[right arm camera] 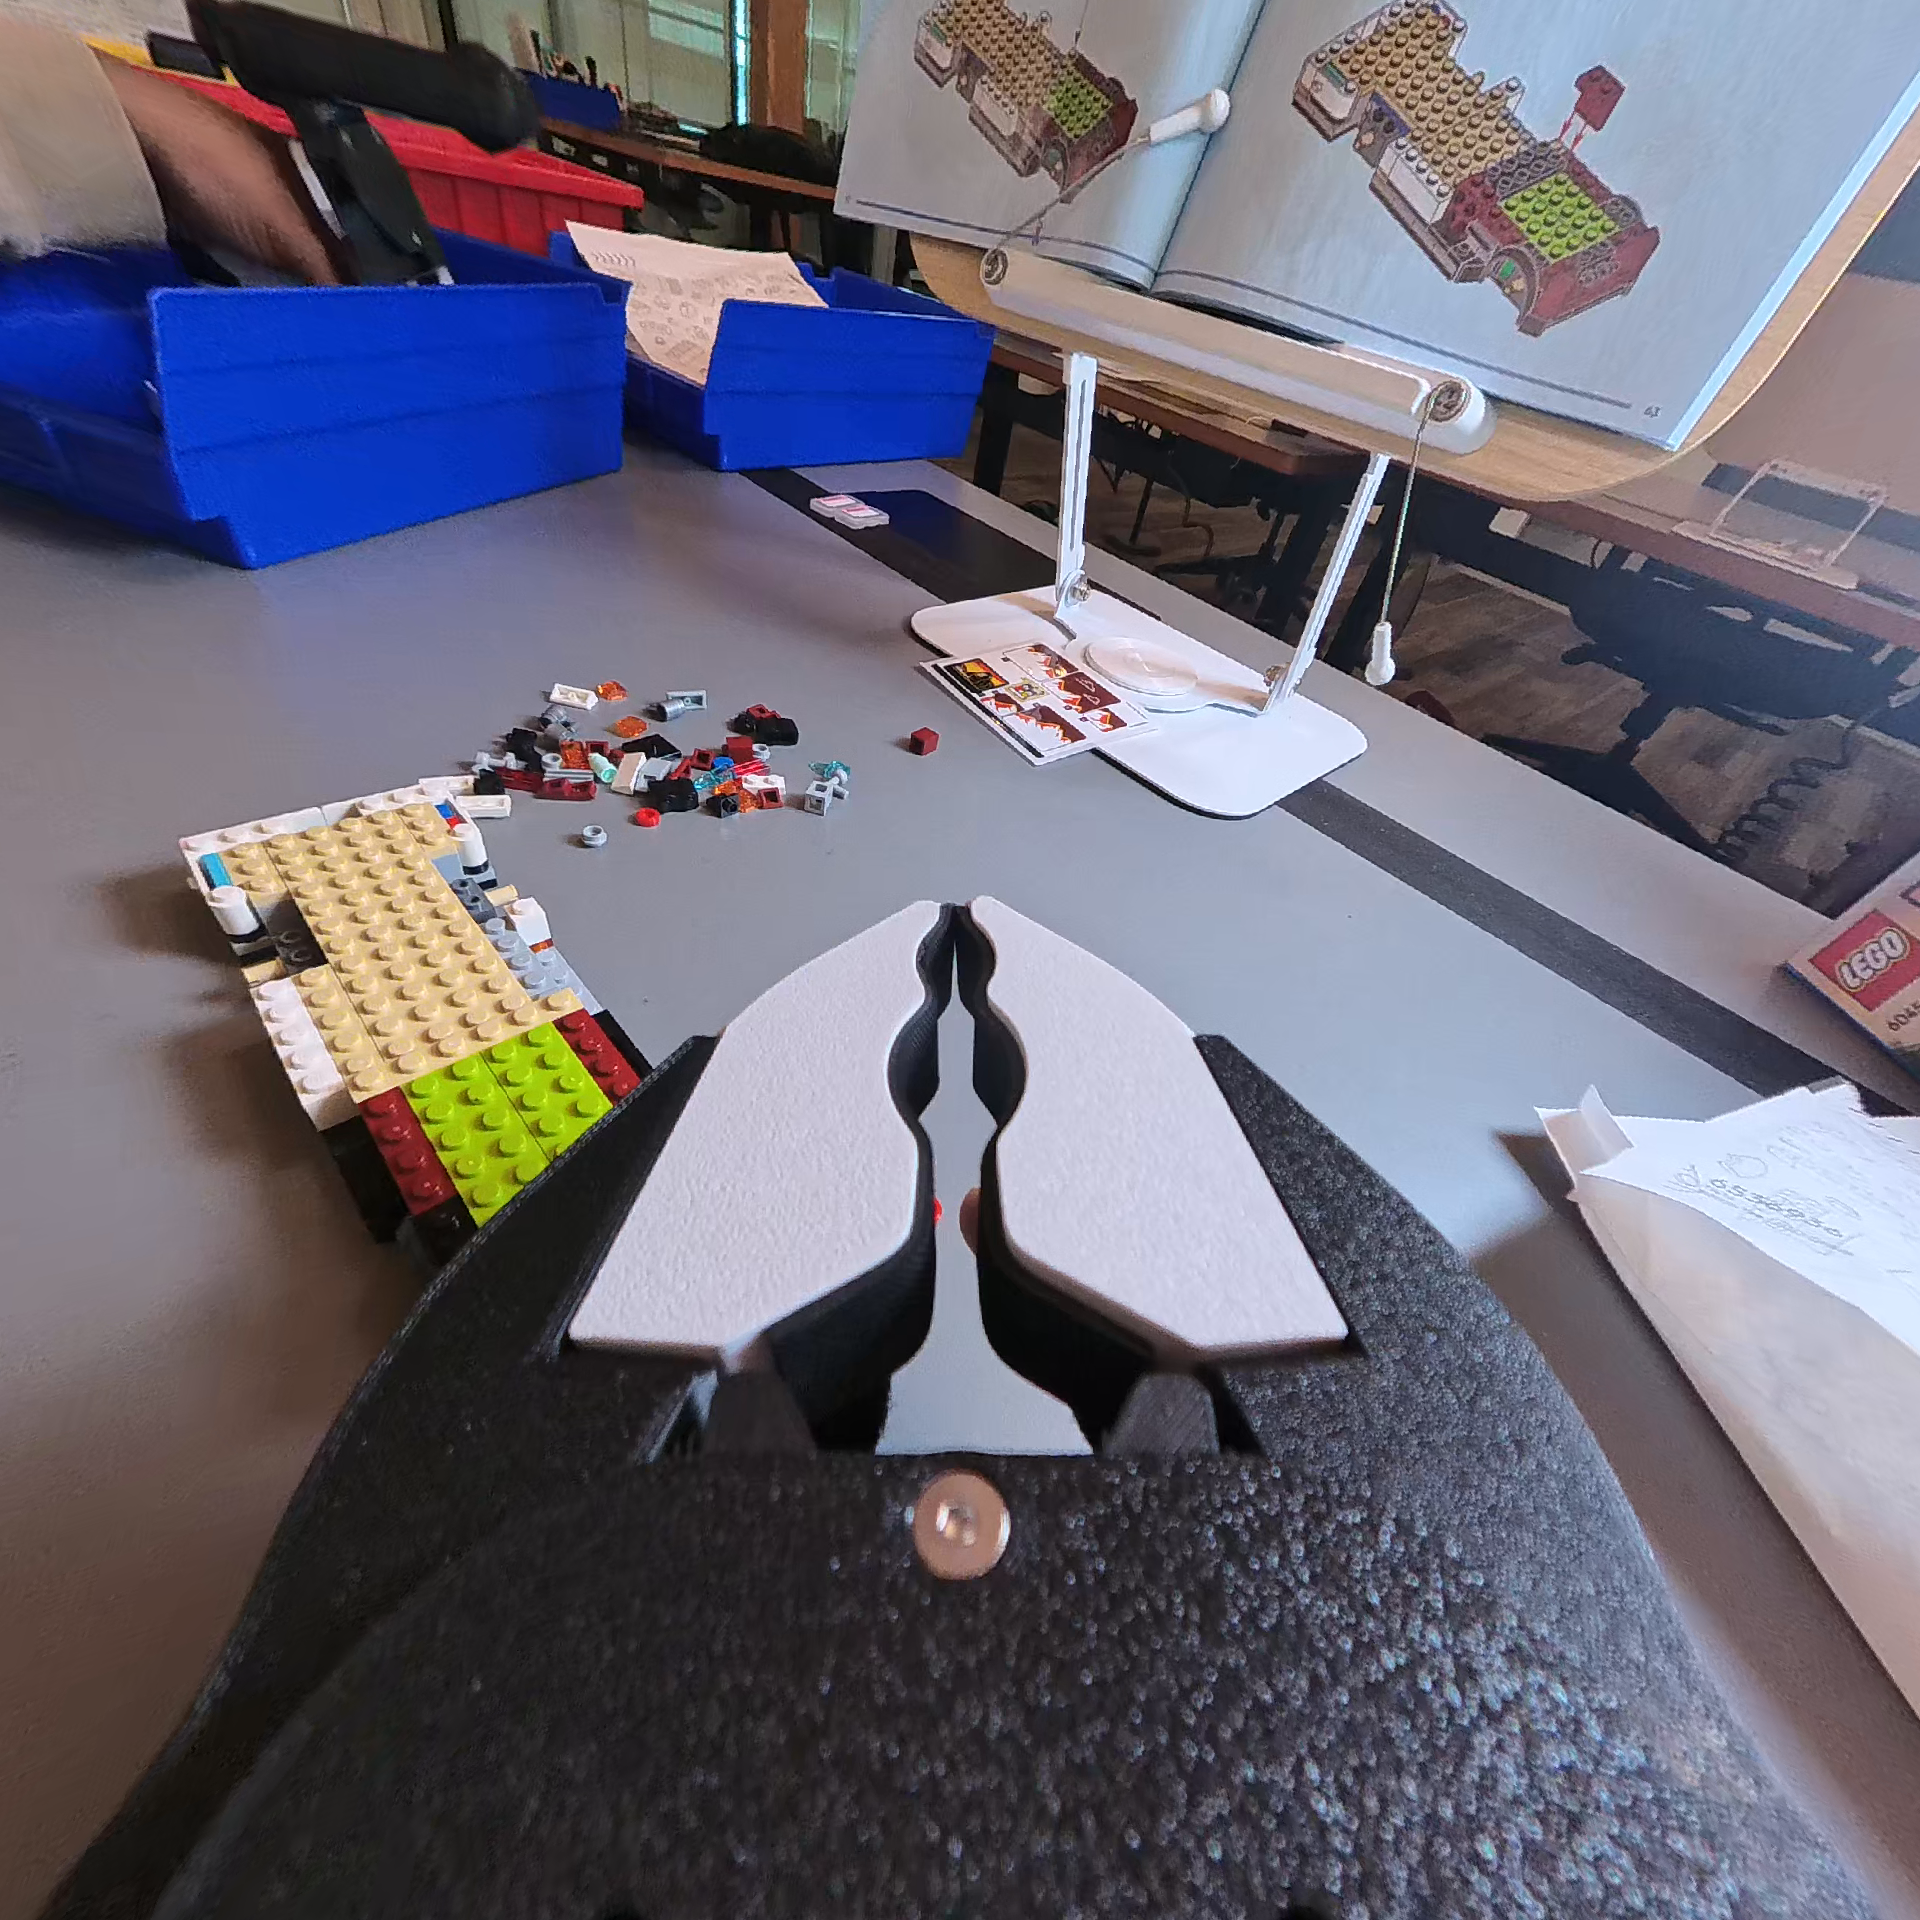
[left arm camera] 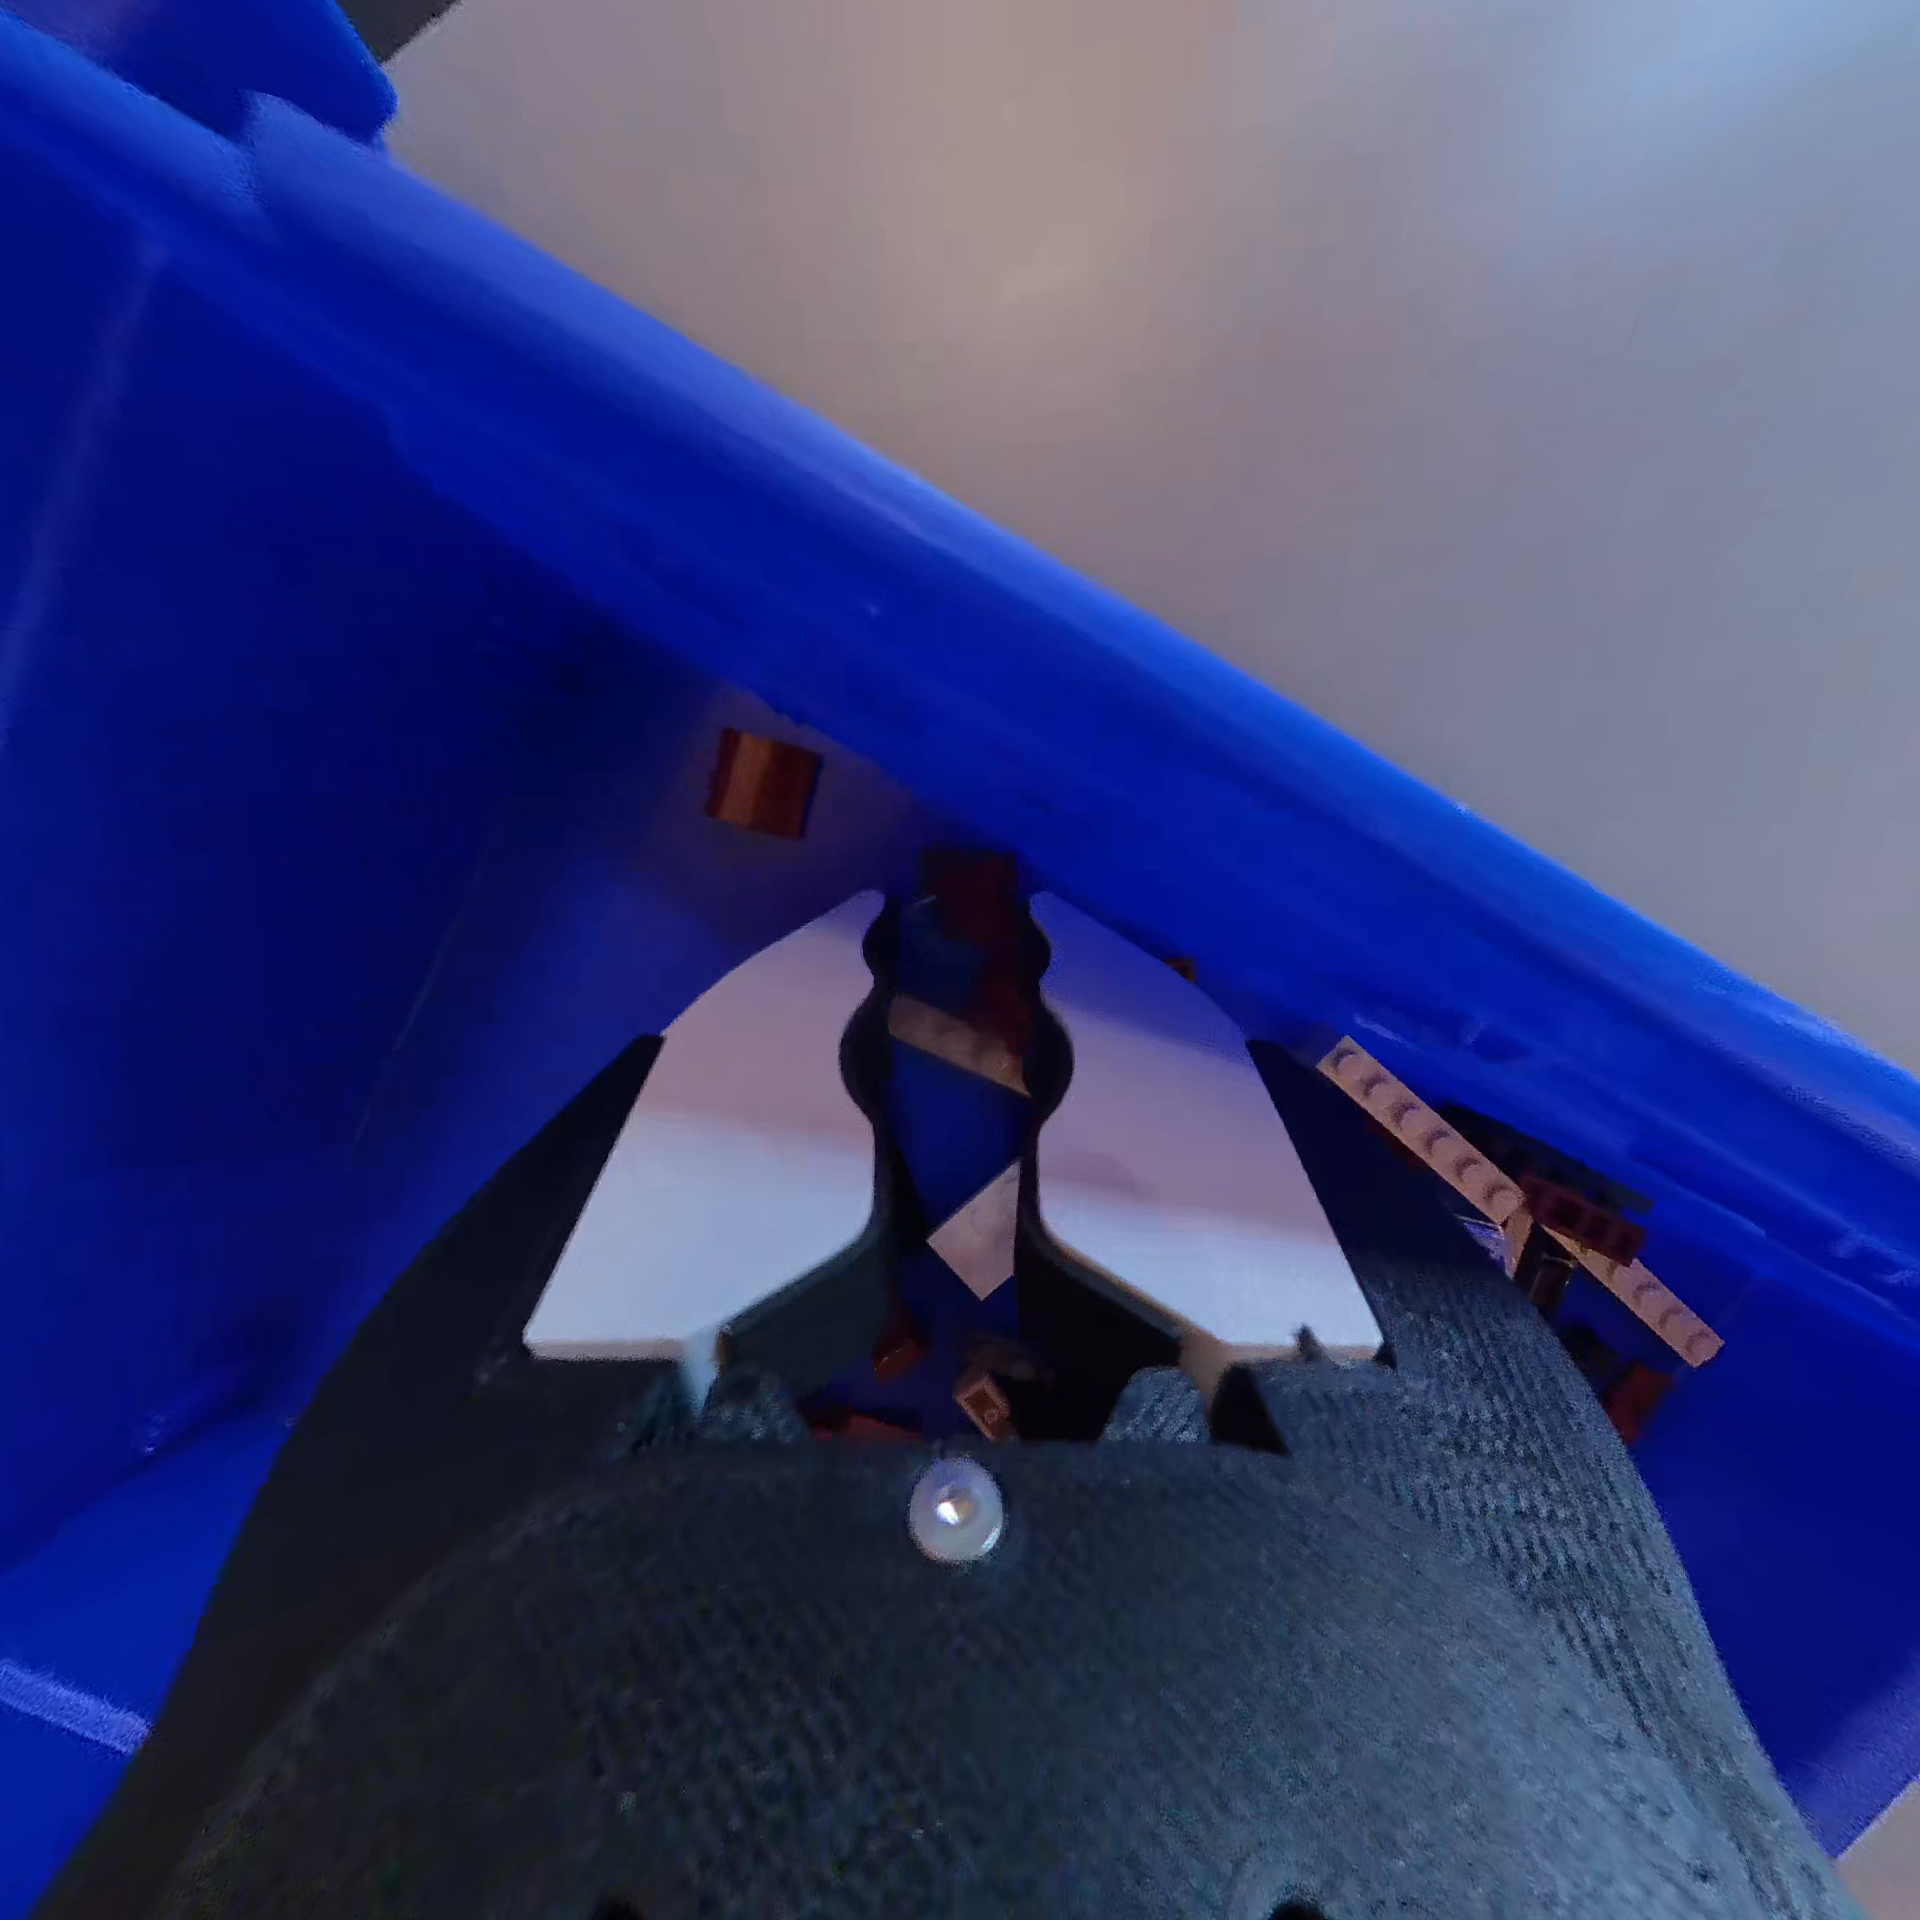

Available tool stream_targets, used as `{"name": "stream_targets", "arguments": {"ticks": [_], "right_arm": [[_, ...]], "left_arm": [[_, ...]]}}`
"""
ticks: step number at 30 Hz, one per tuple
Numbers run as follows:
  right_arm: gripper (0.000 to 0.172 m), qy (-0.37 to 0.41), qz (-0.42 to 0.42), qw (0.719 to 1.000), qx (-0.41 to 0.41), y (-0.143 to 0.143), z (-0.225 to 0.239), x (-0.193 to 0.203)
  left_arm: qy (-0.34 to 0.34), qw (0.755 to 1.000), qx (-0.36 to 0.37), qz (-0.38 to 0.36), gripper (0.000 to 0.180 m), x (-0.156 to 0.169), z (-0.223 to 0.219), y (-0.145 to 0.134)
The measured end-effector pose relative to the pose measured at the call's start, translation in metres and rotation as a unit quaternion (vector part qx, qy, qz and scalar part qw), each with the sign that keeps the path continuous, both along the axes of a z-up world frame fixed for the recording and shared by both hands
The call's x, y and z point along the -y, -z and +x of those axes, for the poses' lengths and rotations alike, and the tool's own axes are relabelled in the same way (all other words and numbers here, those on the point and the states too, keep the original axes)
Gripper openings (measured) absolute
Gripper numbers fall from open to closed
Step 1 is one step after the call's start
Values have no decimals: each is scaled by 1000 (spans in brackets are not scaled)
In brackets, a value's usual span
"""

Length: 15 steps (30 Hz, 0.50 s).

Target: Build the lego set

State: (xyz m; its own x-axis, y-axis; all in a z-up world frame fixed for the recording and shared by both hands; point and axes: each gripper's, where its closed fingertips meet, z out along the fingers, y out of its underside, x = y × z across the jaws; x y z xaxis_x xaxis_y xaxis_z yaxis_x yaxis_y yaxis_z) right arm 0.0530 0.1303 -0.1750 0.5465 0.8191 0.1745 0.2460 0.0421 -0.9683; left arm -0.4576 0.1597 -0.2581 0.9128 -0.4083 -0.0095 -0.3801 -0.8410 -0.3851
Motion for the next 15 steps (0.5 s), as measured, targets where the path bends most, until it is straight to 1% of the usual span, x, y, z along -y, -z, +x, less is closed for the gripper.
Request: {"name": "stream_targets", "arguments": {"ticks": [3, 7, 13, 14, 15], "right_arm": [[0, -2, -1, 1000, -2, 0, 0, 0], [0, -8, -1, 1000, -2, 0, -1, 2], [0, -12, 2, 1000, -3, -2, -2, 5], [0, -12, 2, 1000, -3, -2, -2, 5], [0, -13, 3, 1000, -3, -3, -2, 5]], "left_arm": [[-14, 999, 22, 28, 11, -2, -3, -16], [-31, 997, 43, 48, 10, 3, -10, -30], [-46, 997, 37, 44, 10, 12, -19, -29], [-52, 997, 27, 40, 12, 13, -22, -26], [-61, 997, 7, 39, 21, 12, -29, -24]]}}
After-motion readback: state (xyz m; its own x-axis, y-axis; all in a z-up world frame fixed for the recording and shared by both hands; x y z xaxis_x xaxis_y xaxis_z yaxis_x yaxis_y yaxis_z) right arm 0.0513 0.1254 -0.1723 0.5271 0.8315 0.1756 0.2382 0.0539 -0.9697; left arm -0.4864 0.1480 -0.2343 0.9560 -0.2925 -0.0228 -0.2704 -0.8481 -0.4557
